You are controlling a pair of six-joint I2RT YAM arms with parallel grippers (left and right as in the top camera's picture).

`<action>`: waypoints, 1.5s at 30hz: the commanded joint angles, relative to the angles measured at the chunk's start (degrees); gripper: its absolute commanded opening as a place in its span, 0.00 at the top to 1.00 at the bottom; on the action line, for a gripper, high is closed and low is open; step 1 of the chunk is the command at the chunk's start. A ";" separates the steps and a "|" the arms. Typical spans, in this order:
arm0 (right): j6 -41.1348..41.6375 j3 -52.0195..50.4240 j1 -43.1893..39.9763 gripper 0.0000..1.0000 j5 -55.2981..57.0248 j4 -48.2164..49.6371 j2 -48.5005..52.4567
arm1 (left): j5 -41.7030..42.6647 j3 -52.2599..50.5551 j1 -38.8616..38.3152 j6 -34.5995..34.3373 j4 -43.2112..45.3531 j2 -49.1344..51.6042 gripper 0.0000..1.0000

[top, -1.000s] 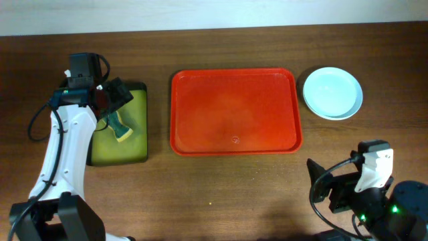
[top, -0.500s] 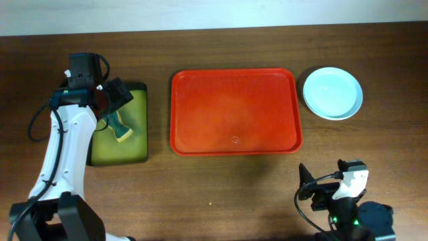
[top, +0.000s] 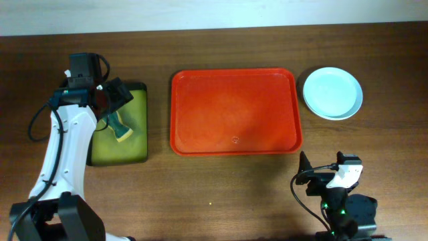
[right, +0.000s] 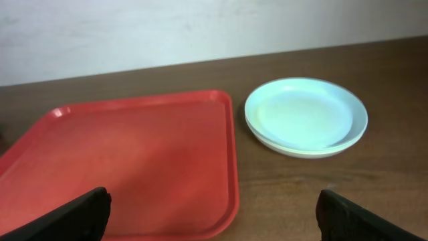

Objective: Clean dirty plates on tray and stack at the side

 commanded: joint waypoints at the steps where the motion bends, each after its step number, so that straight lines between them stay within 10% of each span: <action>1: 1.14 -2.69 -0.42 0.01 0.94 3.72 -0.61 | 0.00 0.31 0.17 0.17 -0.04 0.02 0.01; 13: 1.53 -10.91 -0.42 0.01 3.52 26.45 -0.61 | 0.00 0.31 0.17 0.17 -0.04 0.02 0.01; 45: 0.46 -10.91 -0.39 0.01 3.06 19.98 -0.59 | 0.00 0.31 0.17 0.17 -0.04 0.57 0.01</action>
